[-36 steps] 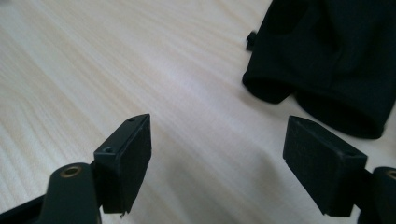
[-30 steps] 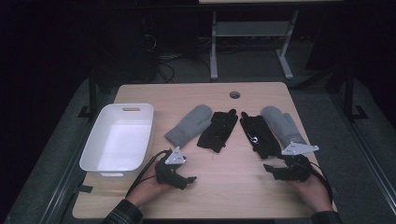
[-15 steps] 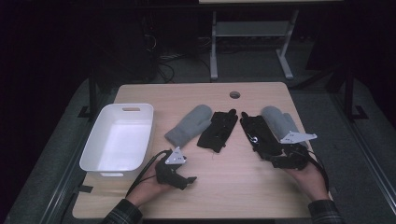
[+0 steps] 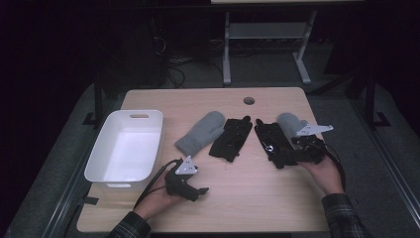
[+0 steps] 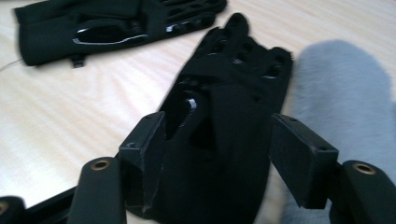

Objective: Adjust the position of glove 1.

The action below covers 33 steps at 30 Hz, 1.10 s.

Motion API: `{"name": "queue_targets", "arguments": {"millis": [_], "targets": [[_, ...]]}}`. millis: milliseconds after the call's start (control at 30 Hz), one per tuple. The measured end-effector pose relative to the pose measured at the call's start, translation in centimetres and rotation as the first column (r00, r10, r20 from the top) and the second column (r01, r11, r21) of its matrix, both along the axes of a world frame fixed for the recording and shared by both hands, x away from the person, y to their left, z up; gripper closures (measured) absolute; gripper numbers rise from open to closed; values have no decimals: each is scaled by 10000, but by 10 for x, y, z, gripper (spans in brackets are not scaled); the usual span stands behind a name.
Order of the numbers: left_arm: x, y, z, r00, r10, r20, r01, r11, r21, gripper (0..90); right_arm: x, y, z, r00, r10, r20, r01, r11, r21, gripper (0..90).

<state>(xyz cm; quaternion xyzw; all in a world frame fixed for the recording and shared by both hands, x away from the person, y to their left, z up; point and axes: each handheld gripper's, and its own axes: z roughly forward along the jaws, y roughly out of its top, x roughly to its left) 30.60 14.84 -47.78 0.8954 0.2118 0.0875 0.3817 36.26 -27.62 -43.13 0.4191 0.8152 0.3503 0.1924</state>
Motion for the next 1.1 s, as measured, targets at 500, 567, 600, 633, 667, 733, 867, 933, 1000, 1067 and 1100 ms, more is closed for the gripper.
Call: {"name": "queue_targets", "arguments": {"millis": [500,567,600,633,667,733,867,933,1000,1067,1100], "targets": [[0,0,0,10000,-3,-3,3,10000,30,121,34,-29,-7,9909,-1346,48,1346,9909,-42,410],[0,0,0,10000,0,-5,0,10000,29,121,38,-33,-8,9892,-1464,47,1464,9892,-58,411],[0,0,0,10000,3,-3,-3,10000,25,121,38,-33,-8,9892,-1464,47,1464,9892,-58,411],[0,-1,0,10000,9,-5,-9,10000,26,121,41,-36,-10,9874,-1584,8,1584,9873,-80,410],[0,-1,0,10000,9,-5,-9,10000,26,121,41,-36,-10,9874,-1584,8,1584,9873,-80,410],[0,0,0,10000,6,-2,-6,10000,30,121,46,-39,-11,9857,-1687,13,1687,9856,-53,410],[0,0,0,10000,1,-3,-1,10000,30,121,53,-42,-16,9829,-1835,-175,1834,9830,-76,407],[0,0,0,10000,3,-2,-3,10000,27,121,58,-42,-24,9802,-1941,-392,1929,9807,-329,408],[0,-1,0,10000,10,-8,-10,10000,27,121,59,-42,-25,9793,-1977,-430,1961,9798,-394,412],[0,0,0,10000,9,-6,-9,10000,30,121,60,-41,-28,9783,-2011,-501,1982,9785,-574,447],[0,0,0,10000,4,-3,-4,10000,27,122,60,-41,-30,9777,-2025,-551,1981,9772,-762,482]]}}
